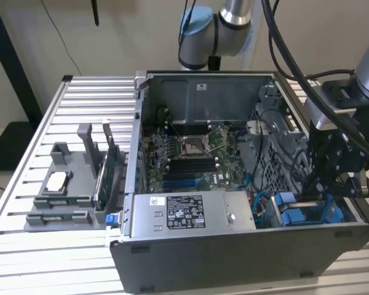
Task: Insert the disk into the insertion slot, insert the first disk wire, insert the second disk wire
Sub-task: 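Insert the second disk wire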
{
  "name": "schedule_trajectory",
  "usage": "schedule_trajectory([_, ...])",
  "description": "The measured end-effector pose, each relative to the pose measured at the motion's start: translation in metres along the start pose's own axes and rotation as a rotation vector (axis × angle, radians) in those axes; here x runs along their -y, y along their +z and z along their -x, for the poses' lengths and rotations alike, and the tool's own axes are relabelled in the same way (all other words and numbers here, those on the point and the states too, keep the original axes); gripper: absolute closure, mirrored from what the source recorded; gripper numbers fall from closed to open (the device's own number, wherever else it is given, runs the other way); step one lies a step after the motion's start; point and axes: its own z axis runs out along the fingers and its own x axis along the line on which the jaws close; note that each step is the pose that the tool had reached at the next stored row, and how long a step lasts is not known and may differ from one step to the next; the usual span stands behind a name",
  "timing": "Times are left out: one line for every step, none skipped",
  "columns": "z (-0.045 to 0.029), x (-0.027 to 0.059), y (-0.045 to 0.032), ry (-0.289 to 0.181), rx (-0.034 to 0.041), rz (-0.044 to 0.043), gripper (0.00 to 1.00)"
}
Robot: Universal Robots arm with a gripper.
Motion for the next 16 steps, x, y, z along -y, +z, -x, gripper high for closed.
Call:
schedule_trajectory([0.0001, 0.0001, -0.003, 0.0, -0.001, 0.0017, 0.84])
schedule_trajectory([0.0004, 0.0001, -0.0062, 0.0, -0.0031, 0.0031, 0.84])
schedule_trajectory([0.0005, 0.0001, -0.0071, 0.0, -0.0026, 0.0042, 0.84])
schedule_trajectory([0.0005, 0.0003, -0.0078, 0.0, -0.0027, 0.0051, 0.84])
schedule_trajectory([0.0005, 0.0003, -0.0079, 0.0, -0.0027, 0.0052, 0.84])
schedule_trajectory([0.0005, 0.0003, -0.0079, 0.0, -0.0028, 0.0053, 0.84])
schedule_trajectory([0.0006, 0.0003, -0.0081, 0.0, -0.0031, 0.0053, 0.84])
schedule_trajectory([0.0006, 0.0004, -0.0081, 0.0, -0.0031, 0.0053, 0.84])
schedule_trajectory([0.0006, 0.0005, -0.0081, 0.0, -0.0031, 0.0053, 0.84])
schedule_trajectory([0.0006, 0.0006, -0.0081, 0.0, -0.0033, 0.0053, 0.84])
schedule_trajectory([0.0005, 0.0005, -0.008, 0.0, -0.0034, 0.0053, 0.84])
schedule_trajectory([0.0005, 0.0006, -0.0078, 0.0, -0.0033, 0.0053, 0.84])
schedule_trajectory([0.0005, 0.0009, -0.0074, 0.0, -0.0032, 0.0054, 0.84])
schedule_trajectory([0.0005, 0.0012, -0.0069, 0.0, -0.003, 0.0053, 0.84])
schedule_trajectory([0.0005, 0.0012, -0.0065, 0.0, -0.0032, 0.0053, 0.84])
schedule_trajectory([0.0004, 0.0012, -0.0063, 0.0, -0.0033, 0.0053, 0.84])
